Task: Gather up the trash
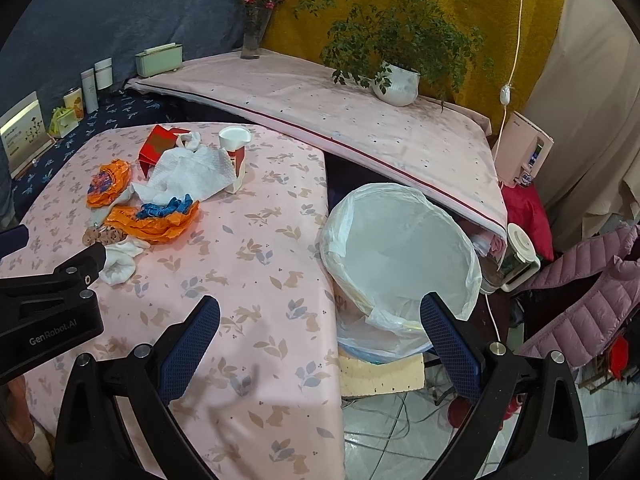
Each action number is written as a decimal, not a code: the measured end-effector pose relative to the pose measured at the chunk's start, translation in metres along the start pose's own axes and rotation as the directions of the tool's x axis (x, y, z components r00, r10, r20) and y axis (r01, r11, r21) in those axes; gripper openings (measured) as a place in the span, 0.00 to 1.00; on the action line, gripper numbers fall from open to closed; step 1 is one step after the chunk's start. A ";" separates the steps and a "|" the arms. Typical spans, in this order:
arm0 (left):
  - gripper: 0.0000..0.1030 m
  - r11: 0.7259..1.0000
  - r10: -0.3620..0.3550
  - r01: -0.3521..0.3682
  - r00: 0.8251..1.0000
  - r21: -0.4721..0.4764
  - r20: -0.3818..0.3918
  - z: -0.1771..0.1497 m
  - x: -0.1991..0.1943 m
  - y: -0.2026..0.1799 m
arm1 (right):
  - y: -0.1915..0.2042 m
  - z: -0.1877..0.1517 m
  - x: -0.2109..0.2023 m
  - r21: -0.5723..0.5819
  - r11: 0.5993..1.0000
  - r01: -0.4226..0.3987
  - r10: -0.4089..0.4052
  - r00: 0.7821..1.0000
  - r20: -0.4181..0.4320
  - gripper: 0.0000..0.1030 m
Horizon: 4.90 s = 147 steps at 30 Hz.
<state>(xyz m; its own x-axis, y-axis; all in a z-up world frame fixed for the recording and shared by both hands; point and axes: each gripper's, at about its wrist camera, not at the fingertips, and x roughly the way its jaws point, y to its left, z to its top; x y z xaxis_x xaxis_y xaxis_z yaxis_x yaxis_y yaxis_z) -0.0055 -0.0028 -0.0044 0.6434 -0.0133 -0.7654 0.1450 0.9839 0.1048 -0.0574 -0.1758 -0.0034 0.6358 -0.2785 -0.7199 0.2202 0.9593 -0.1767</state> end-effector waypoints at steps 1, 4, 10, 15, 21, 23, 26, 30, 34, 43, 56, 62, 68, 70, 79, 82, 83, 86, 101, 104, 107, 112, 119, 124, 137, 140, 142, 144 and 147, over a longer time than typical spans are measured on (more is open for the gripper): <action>0.93 1.000 -0.001 0.001 1.000 0.003 -0.001 0.000 0.000 0.000 | -0.001 -0.001 -0.001 0.011 1.000 0.002 -0.002 1.000 -0.004 0.93; 0.93 1.000 -0.006 0.006 1.000 0.012 -0.001 0.001 -0.002 -0.002 | -0.003 -0.005 -0.003 0.036 0.999 -0.003 0.004 1.000 -0.013 0.93; 0.93 0.999 -0.025 0.026 1.000 0.028 -0.005 0.000 -0.006 -0.004 | -0.004 -0.012 -0.007 0.047 0.999 0.006 -0.005 1.000 -0.019 0.93; 0.93 0.999 -0.033 0.033 0.999 0.042 -0.013 -0.005 -0.007 -0.005 | -0.008 -0.015 -0.011 0.074 0.997 0.016 -0.014 1.000 -0.018 0.93; 0.93 0.998 -0.041 0.042 0.999 0.045 -0.021 -0.010 -0.007 -0.003 | -0.007 -0.018 -0.014 0.082 0.996 0.021 -0.019 1.000 -0.020 0.93; 0.93 0.998 -0.043 0.044 0.999 0.045 -0.022 -0.011 -0.007 -0.003 | -0.007 -0.019 -0.015 0.081 0.996 0.023 -0.022 1.000 -0.018 0.93; 0.93 0.998 -0.045 0.046 0.999 0.046 -0.024 -0.012 -0.008 -0.002 | -0.008 -0.019 -0.015 0.082 0.996 0.024 -0.022 1.000 -0.019 0.93; 0.93 0.998 -0.044 0.045 0.999 0.046 -0.022 -0.013 -0.007 -0.002 | -0.007 -0.020 -0.017 0.084 0.996 0.025 -0.024 1.000 -0.019 0.93; 0.93 0.998 -0.045 0.046 0.999 0.045 -0.022 -0.013 -0.007 -0.002 | -0.007 -0.021 -0.020 0.085 0.996 0.027 -0.027 1.000 -0.012 0.93; 0.93 0.998 -0.045 0.046 0.999 0.045 -0.023 -0.014 -0.007 -0.002 | -0.009 -0.018 -0.021 0.093 0.995 0.032 -0.032 0.999 -0.011 0.93; 0.93 0.998 -0.044 0.045 0.999 0.039 -0.024 -0.015 -0.008 0.002 | -0.006 -0.015 -0.021 0.090 0.995 0.031 -0.030 1.000 -0.009 0.93; 0.93 0.998 -0.046 0.047 0.999 0.039 -0.023 -0.015 -0.008 0.002 | -0.006 -0.015 -0.021 0.091 0.995 0.032 -0.031 0.999 -0.010 0.93; 0.93 0.998 -0.041 0.042 0.999 0.044 -0.017 -0.015 -0.009 0.003 | -0.005 -0.014 -0.021 0.091 0.995 0.032 -0.032 0.999 -0.009 0.93; 0.93 0.998 -0.040 0.041 0.999 0.043 -0.017 -0.015 -0.009 0.003 | -0.005 -0.014 -0.021 0.090 0.995 0.032 -0.031 0.999 -0.009 0.93; 0.93 0.999 -0.048 0.049 0.998 0.022 -0.034 -0.011 -0.007 0.006 | -0.003 -0.013 -0.021 0.090 0.995 0.031 -0.030 1.000 -0.008 0.93; 0.93 0.998 -0.055 0.055 0.998 0.018 -0.033 -0.011 -0.006 0.007 | -0.002 -0.012 -0.021 0.090 0.995 0.032 -0.031 0.999 -0.007 0.93; 0.93 0.998 -0.053 0.054 0.998 0.019 -0.029 -0.010 -0.005 0.007 | -0.003 -0.012 -0.020 0.090 0.995 0.032 -0.031 0.999 -0.007 0.93; 0.93 0.998 -0.057 0.057 0.998 0.016 -0.035 -0.010 -0.004 0.008 | -0.003 -0.011 -0.020 0.090 0.995 0.034 -0.033 0.999 -0.005 0.93; 0.93 0.997 -0.022 0.019 0.999 -0.070 -0.047 0.006 0.041 0.071 | 0.012 0.024 0.009 0.109 0.994 0.032 -0.037 0.998 0.049 0.93; 0.93 0.995 -0.009 0.003 0.998 -0.101 -0.062 0.010 0.055 0.090 | 0.019 0.033 0.018 0.108 0.994 0.020 -0.027 0.998 0.062 0.93; 0.93 0.990 -0.012 0.003 0.998 -0.143 -0.061 0.011 0.066 0.109 | 0.029 0.040 0.031 0.103 0.995 0.011 -0.017 0.998 0.061 0.93; 0.93 0.988 -0.009 -0.004 0.997 -0.155 -0.080 0.008 0.086 0.124 | 0.052 0.048 0.056 0.085 0.996 -0.025 0.022 0.999 0.037 0.93; 0.93 0.983 -0.079 0.046 0.979 -0.176 -0.187 -0.003 0.120 0.122 | 0.085 0.053 0.082 0.045 0.998 -0.055 0.054 0.998 0.015 0.93; 0.92 0.958 -0.199 0.149 0.961 -0.243 -0.195 0.004 0.137 0.119 | 0.095 0.054 0.090 0.031 0.998 -0.056 0.056 0.998 0.009 0.92; 0.12 0.911 -0.349 0.269 0.907 -0.314 -0.235 0.012 0.164 0.121 | 0.122 0.059 0.126 0.060 0.978 -0.199 0.204 0.975 -0.091 0.70; 0.10 0.907 -0.351 0.274 0.912 -0.321 -0.213 0.010 0.157 0.128 | 0.133 0.061 0.139 0.073 0.967 -0.245 0.252 0.960 -0.119 0.62; 0.09 0.906 -0.348 0.275 0.916 -0.321 -0.201 0.011 0.152 0.133 | 0.139 0.061 0.148 0.082 0.962 -0.260 0.270 0.953 -0.139 0.59; 0.09 0.909 -0.339 0.269 0.922 -0.317 -0.188 0.012 0.146 0.138 | 0.143 0.062 0.154 0.098 0.958 -0.269 0.281 0.947 -0.155 0.50; 0.09 0.921 -0.309 0.250 0.936 -0.300 -0.170 0.013 0.139 0.144 | 0.145 0.067 0.151 0.106 0.958 -0.265 0.277 0.952 -0.128 0.50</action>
<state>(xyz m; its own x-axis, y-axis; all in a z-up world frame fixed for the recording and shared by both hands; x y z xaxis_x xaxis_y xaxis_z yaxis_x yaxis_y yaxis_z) 0.1146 0.1352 -0.0878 0.4295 -0.2866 -0.8564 0.0693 0.9560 -0.2852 0.1203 -0.0824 -0.0928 0.5720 0.0067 -0.8202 0.1214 0.9883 0.0927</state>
